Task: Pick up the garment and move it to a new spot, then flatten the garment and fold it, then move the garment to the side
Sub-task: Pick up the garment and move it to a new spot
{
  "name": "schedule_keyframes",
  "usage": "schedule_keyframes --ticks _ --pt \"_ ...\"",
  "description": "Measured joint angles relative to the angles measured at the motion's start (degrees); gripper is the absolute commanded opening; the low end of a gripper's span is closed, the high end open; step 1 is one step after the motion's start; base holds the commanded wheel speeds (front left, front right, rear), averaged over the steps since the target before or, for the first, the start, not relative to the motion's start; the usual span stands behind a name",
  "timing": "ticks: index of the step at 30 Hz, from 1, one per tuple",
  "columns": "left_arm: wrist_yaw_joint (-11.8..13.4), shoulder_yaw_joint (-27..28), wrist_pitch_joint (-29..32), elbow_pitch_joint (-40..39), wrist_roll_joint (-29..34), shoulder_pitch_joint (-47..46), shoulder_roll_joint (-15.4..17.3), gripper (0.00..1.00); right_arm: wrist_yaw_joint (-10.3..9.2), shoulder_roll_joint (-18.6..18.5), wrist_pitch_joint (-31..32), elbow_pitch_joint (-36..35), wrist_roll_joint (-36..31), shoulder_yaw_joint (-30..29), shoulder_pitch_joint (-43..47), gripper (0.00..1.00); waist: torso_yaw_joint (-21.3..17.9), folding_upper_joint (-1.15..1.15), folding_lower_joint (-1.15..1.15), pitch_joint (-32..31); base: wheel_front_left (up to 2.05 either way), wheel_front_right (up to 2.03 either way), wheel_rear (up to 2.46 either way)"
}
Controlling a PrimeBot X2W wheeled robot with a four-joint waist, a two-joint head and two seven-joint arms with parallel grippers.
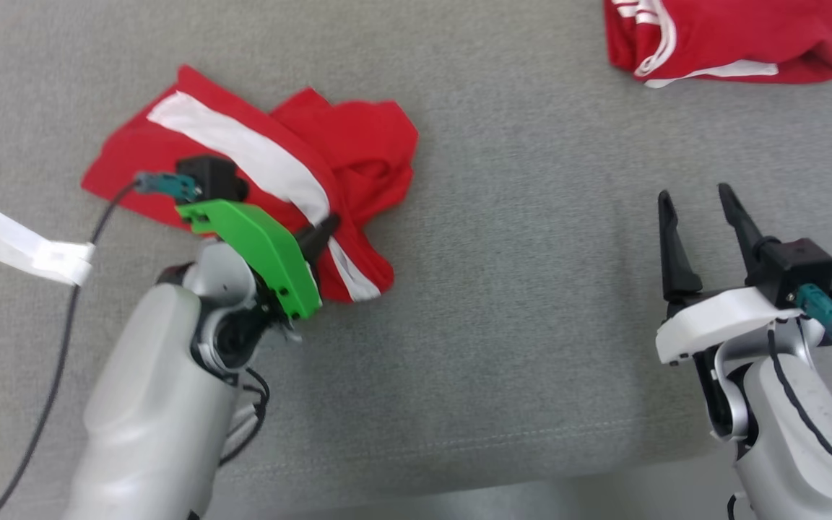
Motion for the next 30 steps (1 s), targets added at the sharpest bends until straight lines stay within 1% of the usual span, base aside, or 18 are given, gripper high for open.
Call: schedule_keyframes --ticks 7,8,17,23,27,29,30 --pt "-0.13 -5.53 -1.47 -2.55 0.41 5.93 -0.05 0.0 0.08 1.52 -0.49 1.81 0.41 1.4 2.42 1.0 -3.77 0.0 0.0 -4.21 0.0 0.0 0.0" --pt "-0.13 -6.92 -1.88 -3.28 0.33 7.34 -0.05 0.0 0.09 1.67 -0.49 2.13 0.41 1.65 2.63 1.0 -4.87 0.0 0.0 -5.15 0.0 0.0 0.0" --pt "-0.1 -11.39 -3.52 -5.95 -0.46 11.47 0.03 0.0 0.44 1.85 -0.49 2.58 0.43 2.25 4.84 1.0 -9.77 0.0 0.0 -8.72 0.0 0.0 0.0" --pt "2.0 -14.62 -5.02 -7.46 -1.63 12.16 0.3 0.0 0.44 1.55 -0.48 2.2 0.94 1.14 5.89 1.0 -11.74 0.0 0.0 -9.96 0.0 0.0 0.0" --pt "3.26 -15.8 -6.48 -7.93 -1.64 12.51 0.32 0.0 0.44 1.42 -0.49 2.01 0.99 0.78 5.97 1.0 -11.52 0.0 0.0 -9.78 0.0 0.0 0.0" --pt "4.14 -16.16 -7.13 -8.16 -1.7 12.59 0.37 0.45 0.44 1.34 -0.49 1.71 0.99 0.68 5.97 1.0 -11.21 0.0 0.0 -9.67 0.0 0.0 0.0" --pt "4.54 -16.3 -7.61 -8.27 -1.81 12.6 0.44 0.84 0.44 1.33 -0.49 1.62 0.99 0.63 5.97 1.0 -11.03 0.0 0.0 -9.61 0.0 0.0 0.0"
